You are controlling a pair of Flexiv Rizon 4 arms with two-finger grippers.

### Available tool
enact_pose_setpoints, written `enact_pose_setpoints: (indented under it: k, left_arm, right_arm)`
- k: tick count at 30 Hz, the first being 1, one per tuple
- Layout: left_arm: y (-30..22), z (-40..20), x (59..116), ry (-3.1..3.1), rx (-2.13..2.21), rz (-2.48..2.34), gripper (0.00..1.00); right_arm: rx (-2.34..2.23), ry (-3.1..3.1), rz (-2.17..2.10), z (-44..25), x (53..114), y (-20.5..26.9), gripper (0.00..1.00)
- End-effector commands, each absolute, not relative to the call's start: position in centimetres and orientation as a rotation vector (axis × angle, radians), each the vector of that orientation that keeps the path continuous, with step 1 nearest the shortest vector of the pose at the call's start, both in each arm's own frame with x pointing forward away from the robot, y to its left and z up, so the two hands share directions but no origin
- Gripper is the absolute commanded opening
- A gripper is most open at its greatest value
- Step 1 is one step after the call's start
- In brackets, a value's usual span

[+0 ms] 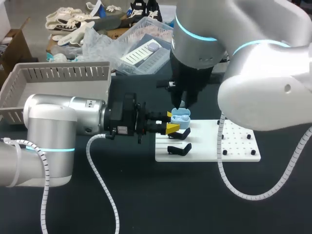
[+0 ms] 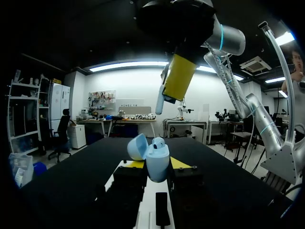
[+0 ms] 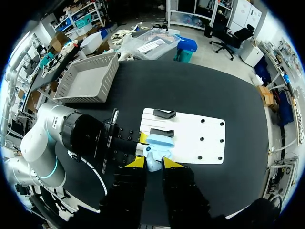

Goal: Pick up each earbud case from the left stands, insert the matching earbuds, close the lid, and place the case in the box.

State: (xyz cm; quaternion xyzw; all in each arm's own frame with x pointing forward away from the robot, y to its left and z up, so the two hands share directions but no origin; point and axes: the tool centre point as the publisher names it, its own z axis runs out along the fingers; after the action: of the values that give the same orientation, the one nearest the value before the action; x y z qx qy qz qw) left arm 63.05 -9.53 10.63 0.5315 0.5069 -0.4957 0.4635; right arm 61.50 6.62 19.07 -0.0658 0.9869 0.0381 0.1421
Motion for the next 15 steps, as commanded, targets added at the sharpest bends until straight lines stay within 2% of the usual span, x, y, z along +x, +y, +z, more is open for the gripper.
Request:
enact_pose_setpoints:
  k: [1,15]
  left_arm:
    - [-9.55,10.61,63.04,1.247,1.305,-1.217,0.0]
    - [-9.55,10.61,63.04,1.247,1.305,-1.217,0.0]
  right_arm:
    - [-0.202,2.899,0.102,18.89,61.77,7.09,0.0]
    - [-0.207,2.924,0.101,18.06,61.44,6.84,0.0]
